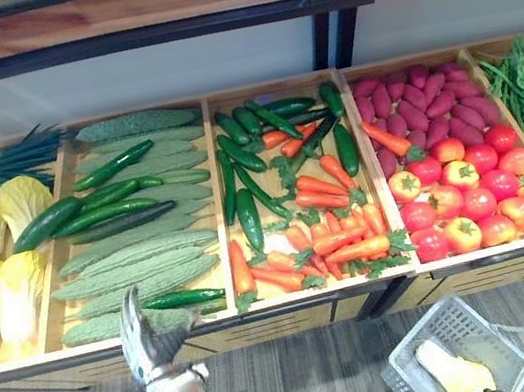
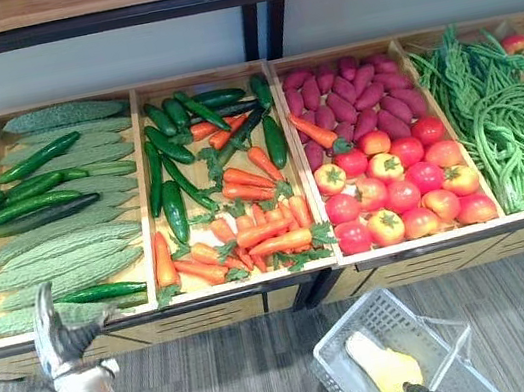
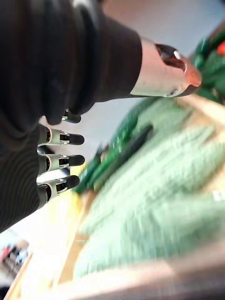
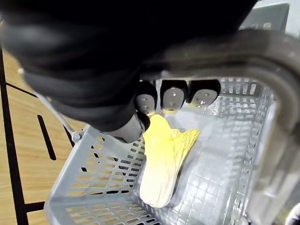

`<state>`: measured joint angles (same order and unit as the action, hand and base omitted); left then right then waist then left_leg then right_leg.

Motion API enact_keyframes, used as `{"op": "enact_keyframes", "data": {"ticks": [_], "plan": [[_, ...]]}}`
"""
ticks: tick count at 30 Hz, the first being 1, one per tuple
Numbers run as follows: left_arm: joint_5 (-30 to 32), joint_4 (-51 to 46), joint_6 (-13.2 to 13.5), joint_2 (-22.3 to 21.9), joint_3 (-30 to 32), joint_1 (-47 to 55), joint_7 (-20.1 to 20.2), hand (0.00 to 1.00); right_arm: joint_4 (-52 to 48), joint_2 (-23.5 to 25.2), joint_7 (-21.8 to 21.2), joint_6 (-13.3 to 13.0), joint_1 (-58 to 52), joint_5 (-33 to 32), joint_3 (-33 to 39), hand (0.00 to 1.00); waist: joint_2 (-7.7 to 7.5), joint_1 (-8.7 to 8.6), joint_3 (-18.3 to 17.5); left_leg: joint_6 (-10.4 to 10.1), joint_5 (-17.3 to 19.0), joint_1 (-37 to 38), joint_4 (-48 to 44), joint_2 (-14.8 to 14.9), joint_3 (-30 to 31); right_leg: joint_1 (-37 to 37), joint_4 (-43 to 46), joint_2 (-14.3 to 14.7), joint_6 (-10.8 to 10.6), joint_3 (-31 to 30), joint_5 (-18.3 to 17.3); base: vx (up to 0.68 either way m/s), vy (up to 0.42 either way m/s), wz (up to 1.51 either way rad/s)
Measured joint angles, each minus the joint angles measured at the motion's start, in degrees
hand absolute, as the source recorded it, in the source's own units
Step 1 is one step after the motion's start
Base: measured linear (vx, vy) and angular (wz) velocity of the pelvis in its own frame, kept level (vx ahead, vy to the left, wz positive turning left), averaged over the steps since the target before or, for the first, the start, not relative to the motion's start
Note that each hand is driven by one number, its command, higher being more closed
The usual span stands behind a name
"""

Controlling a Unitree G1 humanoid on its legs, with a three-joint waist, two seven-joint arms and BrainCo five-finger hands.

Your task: Pick vegetable in the basket

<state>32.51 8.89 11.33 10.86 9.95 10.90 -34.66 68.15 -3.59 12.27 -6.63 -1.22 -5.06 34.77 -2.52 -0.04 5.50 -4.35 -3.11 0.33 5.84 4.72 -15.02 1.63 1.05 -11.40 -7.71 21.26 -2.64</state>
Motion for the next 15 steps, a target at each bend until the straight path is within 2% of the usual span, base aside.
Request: {"op": "enact_keyframes", "data": {"ticks": [3,6,9,15], "plan": [[3.01,-3.72,1.55,2.05,-3.34,-2.25,-0.15,0.0,0.0,-0.43,-0.15,-0.01,-0.01,0.02,-1.63,1.0,0.06,-1.26,-0.03,-0.09,0.08,0.21,0.09,0.24,-0.29,-0.07,-0.01,0.26,0.09,-0.51,-0.01,-0.02,-0.007,-0.08],[4.88,-3.77,2.36,3.89,-6.22,-3.15,0.16,0.0,-0.02,-0.54,-0.23,0.0,-0.14,0.04,-1.7,1.0,0.15,-1.42,-0.08,-0.33,0.44,0.84,0.11,0.61,-0.99,-0.17,-0.03,0.64,0.36,-1.52,0.18,-0.04,-0.004,-0.18],[4.89,-3.8,2.92,5.74,-10.17,-4.62,2.48,0.0,-0.04,-0.66,-0.28,0.08,-0.44,0.05,-2.02,1.0,0.3,-1.44,-0.21,-0.44,0.97,0.92,0.11,0.99,-1.62,-0.54,-0.15,0.99,0.52,-2.08,0.26,-0.05,0.001,-0.09],[4.74,-3.43,4.45,9.03,-17.74,-7.8,9.79,0.0,-0.95,-1.07,-0.42,0.2,-0.35,0.11,-3.81,1.0,0.46,-1.53,-0.32,-0.64,1.12,1.13,0.07,1.18,-3.12,-0.82,-0.93,1.28,0.26,-3.31,0.67,0.0,-0.005,-0.11]]}}
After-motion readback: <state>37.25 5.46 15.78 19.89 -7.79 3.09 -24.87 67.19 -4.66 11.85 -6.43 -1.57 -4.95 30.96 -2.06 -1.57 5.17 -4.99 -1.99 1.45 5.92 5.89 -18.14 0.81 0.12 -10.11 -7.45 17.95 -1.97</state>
